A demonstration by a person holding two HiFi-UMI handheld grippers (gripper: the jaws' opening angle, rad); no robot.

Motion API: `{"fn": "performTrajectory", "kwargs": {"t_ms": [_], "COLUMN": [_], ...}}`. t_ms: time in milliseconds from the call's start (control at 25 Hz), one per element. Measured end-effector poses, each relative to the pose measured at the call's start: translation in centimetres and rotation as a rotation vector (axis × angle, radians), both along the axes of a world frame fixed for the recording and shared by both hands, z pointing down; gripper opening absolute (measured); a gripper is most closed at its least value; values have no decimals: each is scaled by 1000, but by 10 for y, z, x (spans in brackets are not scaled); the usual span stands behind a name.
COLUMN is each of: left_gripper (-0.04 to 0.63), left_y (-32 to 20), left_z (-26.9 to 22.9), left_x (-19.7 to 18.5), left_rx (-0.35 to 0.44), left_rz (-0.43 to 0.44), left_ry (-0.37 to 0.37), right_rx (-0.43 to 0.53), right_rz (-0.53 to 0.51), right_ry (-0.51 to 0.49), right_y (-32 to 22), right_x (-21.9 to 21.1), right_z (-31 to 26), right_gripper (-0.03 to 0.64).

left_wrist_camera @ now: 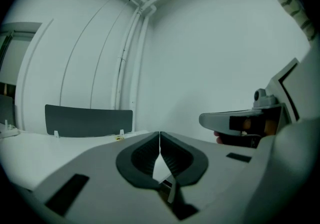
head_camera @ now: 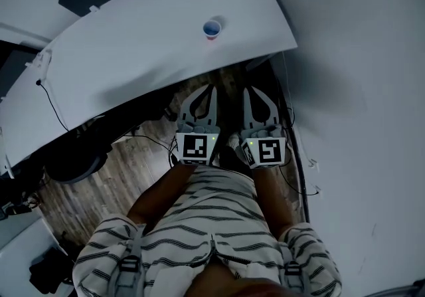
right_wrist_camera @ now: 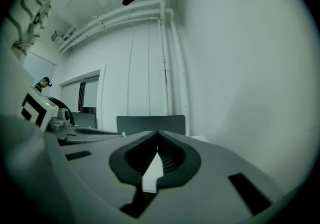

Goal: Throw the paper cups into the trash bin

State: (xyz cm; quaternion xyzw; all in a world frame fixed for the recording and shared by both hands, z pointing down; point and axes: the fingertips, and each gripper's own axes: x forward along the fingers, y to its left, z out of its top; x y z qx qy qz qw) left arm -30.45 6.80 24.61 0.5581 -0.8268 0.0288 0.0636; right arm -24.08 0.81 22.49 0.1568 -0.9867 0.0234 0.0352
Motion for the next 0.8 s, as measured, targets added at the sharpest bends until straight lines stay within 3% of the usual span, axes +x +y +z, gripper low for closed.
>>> {"fn": "performTrajectory", "kwargs": {"t_ms": [200,800], "left_gripper": [25,26], "left_y": [-10,-60], "left_z": [12,80], "left_x": [-9,-51], "left_rx": [-13,-75], "left_rz": [-52,-92], "left_ry": [9,12], "right_rx": [-16,-55], "right_rz": [24,45], "right_ry": [-10,25], "right_y": [-13,-35], "right_x": [2,1], "right_z": [10,57], "right_gripper": [17,17]}}
